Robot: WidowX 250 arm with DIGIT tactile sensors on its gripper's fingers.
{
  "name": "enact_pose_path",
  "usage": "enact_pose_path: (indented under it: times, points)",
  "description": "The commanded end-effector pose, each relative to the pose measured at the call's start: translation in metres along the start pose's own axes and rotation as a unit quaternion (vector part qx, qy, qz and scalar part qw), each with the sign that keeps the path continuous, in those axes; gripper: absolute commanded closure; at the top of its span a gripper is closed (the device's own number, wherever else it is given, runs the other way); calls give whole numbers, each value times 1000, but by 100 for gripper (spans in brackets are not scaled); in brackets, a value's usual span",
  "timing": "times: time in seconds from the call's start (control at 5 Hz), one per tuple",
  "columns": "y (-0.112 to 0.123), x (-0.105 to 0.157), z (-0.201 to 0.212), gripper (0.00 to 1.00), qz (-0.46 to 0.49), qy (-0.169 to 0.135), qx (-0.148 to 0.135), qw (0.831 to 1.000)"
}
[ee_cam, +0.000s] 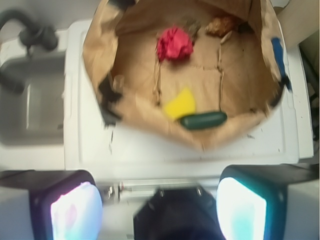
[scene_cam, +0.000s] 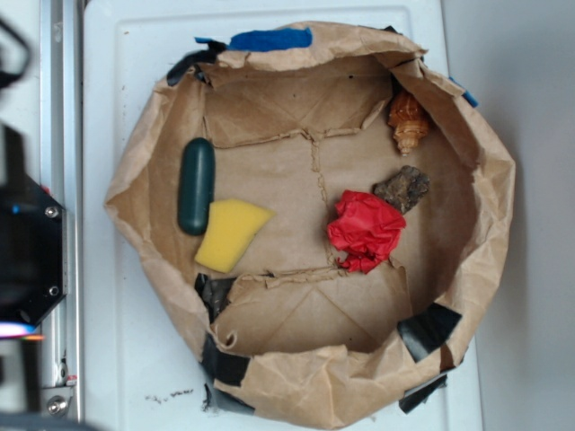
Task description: Grab the green sponge.
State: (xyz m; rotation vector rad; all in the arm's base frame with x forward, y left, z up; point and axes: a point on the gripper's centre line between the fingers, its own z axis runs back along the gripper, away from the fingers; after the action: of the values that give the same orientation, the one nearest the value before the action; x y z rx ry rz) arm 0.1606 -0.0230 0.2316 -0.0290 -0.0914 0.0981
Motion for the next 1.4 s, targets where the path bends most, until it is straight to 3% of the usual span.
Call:
enact_pose_path:
  times: [0.0, 0.2, 0.4, 1.2]
  points:
    - [6, 39, -8, 0, 7, -29, -17, 999]
    - [30, 35, -30, 0, 134, -21, -21, 991]
    - [31, 35, -25, 0, 56, -40, -23, 997]
    - [31, 35, -25, 0, 56, -40, -23, 997]
